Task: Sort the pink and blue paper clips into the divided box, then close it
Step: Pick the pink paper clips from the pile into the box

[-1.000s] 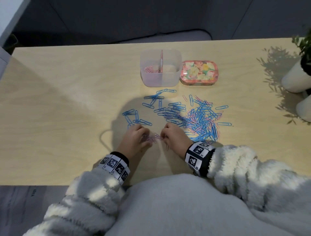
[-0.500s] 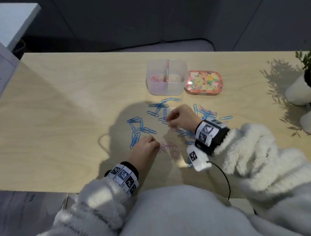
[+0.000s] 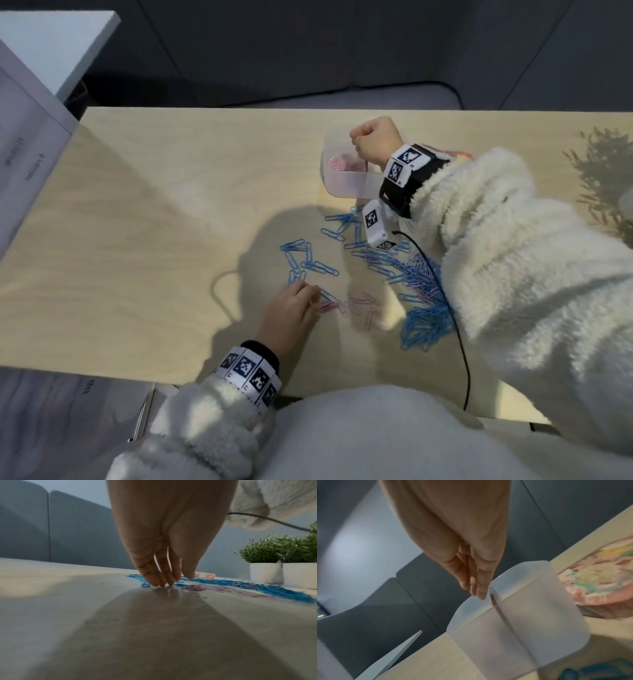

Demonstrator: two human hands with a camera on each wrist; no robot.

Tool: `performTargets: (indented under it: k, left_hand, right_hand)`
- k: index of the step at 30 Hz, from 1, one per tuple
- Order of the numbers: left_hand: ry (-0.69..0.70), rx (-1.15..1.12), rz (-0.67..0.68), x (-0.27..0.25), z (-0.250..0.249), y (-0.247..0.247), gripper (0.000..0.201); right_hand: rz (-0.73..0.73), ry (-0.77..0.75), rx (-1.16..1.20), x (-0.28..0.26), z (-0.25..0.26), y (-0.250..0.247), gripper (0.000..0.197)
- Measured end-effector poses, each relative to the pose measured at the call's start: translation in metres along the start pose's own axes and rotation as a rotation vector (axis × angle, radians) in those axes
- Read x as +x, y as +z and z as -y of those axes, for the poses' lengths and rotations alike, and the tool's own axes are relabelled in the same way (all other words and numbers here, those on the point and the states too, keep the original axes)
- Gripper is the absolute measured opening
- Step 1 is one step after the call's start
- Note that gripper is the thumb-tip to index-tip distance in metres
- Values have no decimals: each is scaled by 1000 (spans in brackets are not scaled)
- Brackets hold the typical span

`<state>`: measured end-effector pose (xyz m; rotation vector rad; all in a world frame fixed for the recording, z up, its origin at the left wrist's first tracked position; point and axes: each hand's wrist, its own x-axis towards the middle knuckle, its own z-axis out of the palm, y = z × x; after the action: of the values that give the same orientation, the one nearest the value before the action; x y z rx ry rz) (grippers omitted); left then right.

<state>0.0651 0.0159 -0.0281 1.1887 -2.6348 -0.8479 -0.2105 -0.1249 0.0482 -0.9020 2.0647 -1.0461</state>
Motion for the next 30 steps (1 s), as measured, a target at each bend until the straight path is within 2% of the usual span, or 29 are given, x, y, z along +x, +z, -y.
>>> performTargets:
  k: [2,4,7,10,12,15,18,20,22,24,27,30]
  left_hand:
    - [62,49,5,1,6,-3,22]
    - [77,98,-15,4,11,-3,33]
    - [102,176,-34,7,13,-5,35]
    - [224,273,-51,11,9,-6,27]
    - [263,369,-39,12,10,-5,23]
    - [189,427,-22,15,14,-4,29]
    - [158,318,-31,15,8,-6,20]
    - [146,194,25,10,2,-5,26]
    - [23,65,112,3,-5,-3,37]
    - [-50,15,135,1,-10,0,34]
    - [-43,-16,116,9,-21,7,20]
    - [-34,-28,151,19,-32,12,18]
  right_hand:
    - [35,-74,60,-25,-6,-6,26]
    - [150,-163,4,-62,-17,-13,21]
    - [409,-277,-380,-119,-54,-21,15]
    - [552,-237,-561,-165,-100,-22,18]
    - [550,-218,-600,-183,-120,-16,18]
    - [433,-238,-597,-193,-129,0,14]
    - [477,-288,-620,-192,-126,17,17]
    - [507,-309,-627,-191,-124,14,20]
    - [494,-309,-598,-193,-127,-1,23]
    - [517,-343,-595,-196,-136,-17,24]
    - [566,-421,-666,-199,-145,-26,26]
    - [564,-402,-677,-194,-137,-13,30]
